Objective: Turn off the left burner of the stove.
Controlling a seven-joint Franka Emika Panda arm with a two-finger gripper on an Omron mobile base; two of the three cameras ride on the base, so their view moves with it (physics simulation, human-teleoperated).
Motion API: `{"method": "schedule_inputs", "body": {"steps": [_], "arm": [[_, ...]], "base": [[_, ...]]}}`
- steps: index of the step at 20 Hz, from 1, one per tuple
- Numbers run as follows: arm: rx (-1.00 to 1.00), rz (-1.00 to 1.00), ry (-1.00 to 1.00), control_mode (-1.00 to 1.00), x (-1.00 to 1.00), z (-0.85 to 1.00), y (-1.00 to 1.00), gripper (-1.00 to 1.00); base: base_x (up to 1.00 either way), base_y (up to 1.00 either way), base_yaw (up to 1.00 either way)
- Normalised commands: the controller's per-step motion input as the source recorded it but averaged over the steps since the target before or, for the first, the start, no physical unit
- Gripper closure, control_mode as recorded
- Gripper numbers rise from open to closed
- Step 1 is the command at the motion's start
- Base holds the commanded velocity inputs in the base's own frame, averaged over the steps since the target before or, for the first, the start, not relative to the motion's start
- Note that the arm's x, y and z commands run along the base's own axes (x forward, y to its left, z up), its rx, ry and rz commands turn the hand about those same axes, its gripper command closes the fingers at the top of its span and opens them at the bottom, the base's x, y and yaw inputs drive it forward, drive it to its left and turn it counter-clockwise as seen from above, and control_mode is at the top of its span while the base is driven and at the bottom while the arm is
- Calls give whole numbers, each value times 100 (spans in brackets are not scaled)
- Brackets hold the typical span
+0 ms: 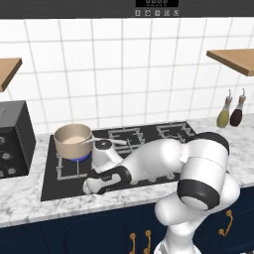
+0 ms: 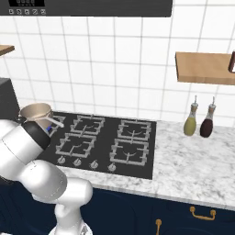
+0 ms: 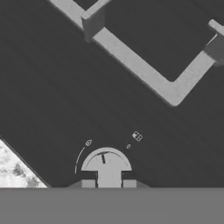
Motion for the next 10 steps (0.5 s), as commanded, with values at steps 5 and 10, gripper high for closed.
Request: {"method": "schedule_inputs", "body": {"steps": [5,10], "arm": [[15,-41,3,-100,0,-3,-30,100],[16,-52,1,-100,0,-13,-38,100]], "base": [[0,0,0],[0,0,0]]}}
